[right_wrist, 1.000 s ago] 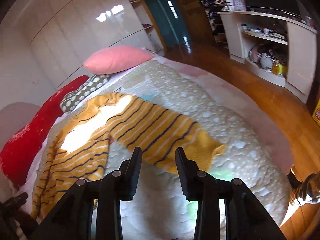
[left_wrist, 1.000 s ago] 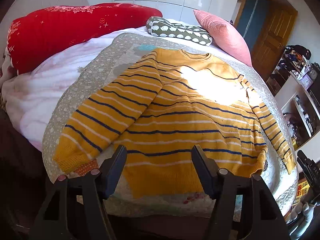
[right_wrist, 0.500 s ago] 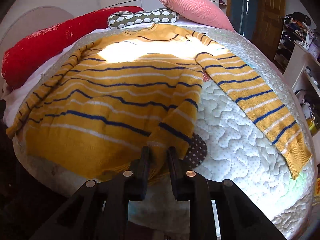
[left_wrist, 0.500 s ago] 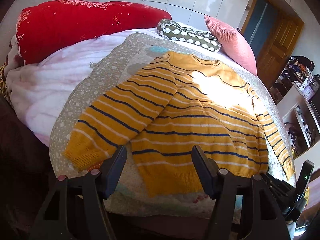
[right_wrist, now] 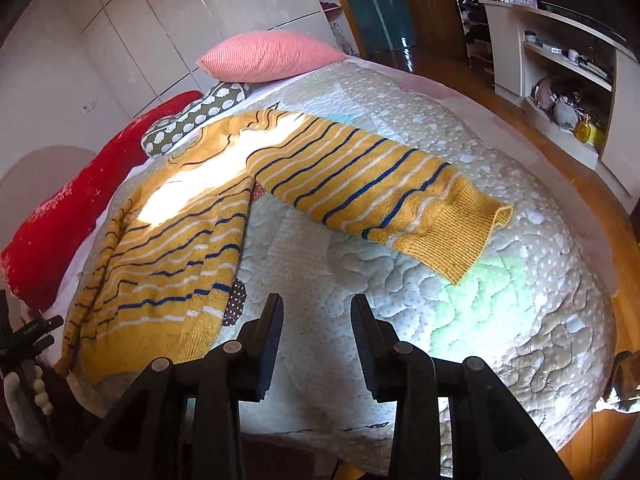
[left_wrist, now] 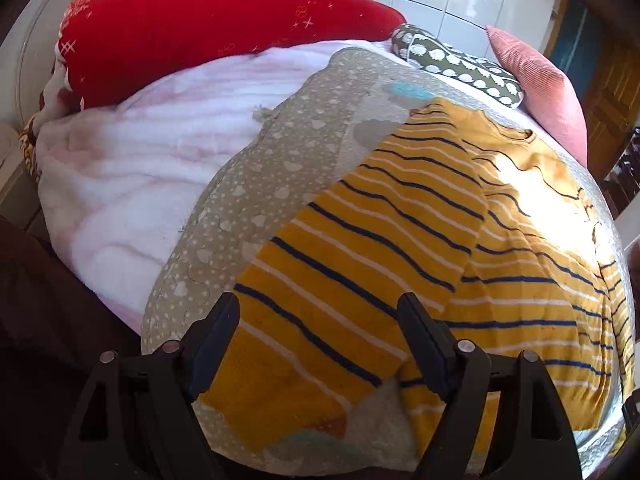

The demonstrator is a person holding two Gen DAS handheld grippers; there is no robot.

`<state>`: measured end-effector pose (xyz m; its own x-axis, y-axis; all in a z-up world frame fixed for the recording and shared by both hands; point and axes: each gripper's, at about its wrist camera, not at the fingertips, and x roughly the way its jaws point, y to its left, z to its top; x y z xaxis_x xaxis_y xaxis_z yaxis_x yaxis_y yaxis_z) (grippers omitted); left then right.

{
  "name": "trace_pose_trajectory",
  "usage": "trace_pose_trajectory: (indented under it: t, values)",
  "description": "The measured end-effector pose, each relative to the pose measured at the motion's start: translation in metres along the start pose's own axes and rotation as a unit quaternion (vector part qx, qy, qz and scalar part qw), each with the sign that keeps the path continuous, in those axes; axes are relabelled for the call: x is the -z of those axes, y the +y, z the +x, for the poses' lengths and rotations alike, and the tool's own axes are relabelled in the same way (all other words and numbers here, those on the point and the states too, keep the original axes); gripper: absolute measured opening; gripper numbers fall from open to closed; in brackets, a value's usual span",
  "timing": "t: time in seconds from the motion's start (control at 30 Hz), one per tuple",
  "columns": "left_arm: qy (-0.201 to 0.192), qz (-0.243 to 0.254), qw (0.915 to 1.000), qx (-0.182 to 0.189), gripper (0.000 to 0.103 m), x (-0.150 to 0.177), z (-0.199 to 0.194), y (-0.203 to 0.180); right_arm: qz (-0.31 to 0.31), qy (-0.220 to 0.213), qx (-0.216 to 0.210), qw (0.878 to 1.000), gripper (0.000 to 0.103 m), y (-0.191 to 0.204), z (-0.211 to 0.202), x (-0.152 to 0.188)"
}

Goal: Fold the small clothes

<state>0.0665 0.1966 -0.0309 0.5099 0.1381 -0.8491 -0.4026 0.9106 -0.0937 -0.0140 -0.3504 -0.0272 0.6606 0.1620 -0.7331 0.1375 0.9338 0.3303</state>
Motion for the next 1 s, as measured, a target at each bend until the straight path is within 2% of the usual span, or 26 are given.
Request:
trace_pose_trajectory:
  t: [0.07, 0.17, 0.23, 0.3, 0.33, 0.37, 0.4, 0.43, 0.5, 0.57, 0.7, 0.77, 0.83, 0.9, 0.97, 1.0]
  values:
    - [0.013, -0.019, 0.9997, -0.007, 0.080, -0.004, 0.015, 0.014, 0.003, 0.005, -0.004, 1.000, 0.039, -0.001, 0.003, 0.002]
    - [0.016, -0.032, 0.9985, -0.041, 0.081, -0.007, 0.029, 0.025, 0.003, 0.017, -0.011, 1.000, 0.039, 0.003, 0.011, 0.005]
    - [0.003, -0.026, 0.9976, -0.063, 0.084, -0.004, 0.028, 0.023, -0.002, 0.019, -0.012, 1.000, 0.039, 0.008, 0.013, 0.008]
    - [0.002, 0.000, 0.9966, -0.082, 0.084, 0.000, 0.028, 0.014, -0.007, 0.019, -0.014, 1.000, 0.039, 0.012, 0.014, 0.009]
    - [0.002, 0.022, 0.9965, -0.081, 0.071, 0.002, 0.028, 0.008, -0.008, 0.019, -0.013, 1.000, 0.039, 0.014, 0.015, 0.010]
    - [0.002, 0.042, 0.9967, -0.069, 0.046, 0.003, 0.026, 0.002, -0.010, 0.019, -0.013, 1.000, 0.039, 0.015, 0.016, 0.010]
    - [0.005, 0.056, 0.9965, -0.062, 0.031, 0.002, 0.024, -0.002, -0.011, 0.019, -0.013, 1.000, 0.039, 0.016, 0.017, 0.011]
    - [0.010, 0.064, 0.9961, -0.060, 0.007, 0.000, 0.022, -0.006, -0.013, 0.019, -0.012, 1.000, 0.039, 0.017, 0.017, 0.011]
    - [0.007, 0.069, 0.9954, -0.065, 0.007, -0.009, 0.017, -0.008, -0.019, 0.017, -0.009, 1.000, 0.039, 0.020, 0.016, 0.012]
    - [-0.010, 0.057, 0.9940, -0.093, 0.007, -0.025, 0.012, 0.000, -0.028, 0.012, -0.004, 1.000, 0.039, 0.023, 0.014, 0.012]
    - [-0.036, -0.007, 0.9869, -0.157, 0.007, -0.066, 0.005, 0.040, -0.047, 0.001, 0.005, 0.999, 0.039, 0.029, 0.009, 0.010]
    - [-0.039, -0.034, 0.9844, -0.168, 0.011, -0.081, 0.004, 0.061, -0.050, 0.000, 0.004, 0.999, 0.039, 0.031, 0.008, 0.009]
    - [-0.040, -0.061, 0.9873, -0.141, 0.013, -0.087, -0.003, 0.078, -0.054, 0.004, -0.003, 0.999, 0.039, 0.036, 0.010, 0.008]
    - [-0.055, -0.082, 0.9884, -0.115, 0.023, -0.083, -0.017, 0.089, -0.070, 0.009, -0.008, 0.997, 0.039, 0.048, 0.013, 0.004]
    - [-0.072, -0.099, 0.9878, -0.096, 0.047, -0.072, -0.031, 0.095, -0.097, 0.014, -0.024, 0.995, 0.041, 0.071, 0.016, -0.001]
    - [-0.081, -0.106, 0.9875, -0.083, 0.049, -0.064, -0.039, 0.097, -0.113, 0.018, -0.038, 0.993, 0.044, 0.086, 0.018, -0.004]
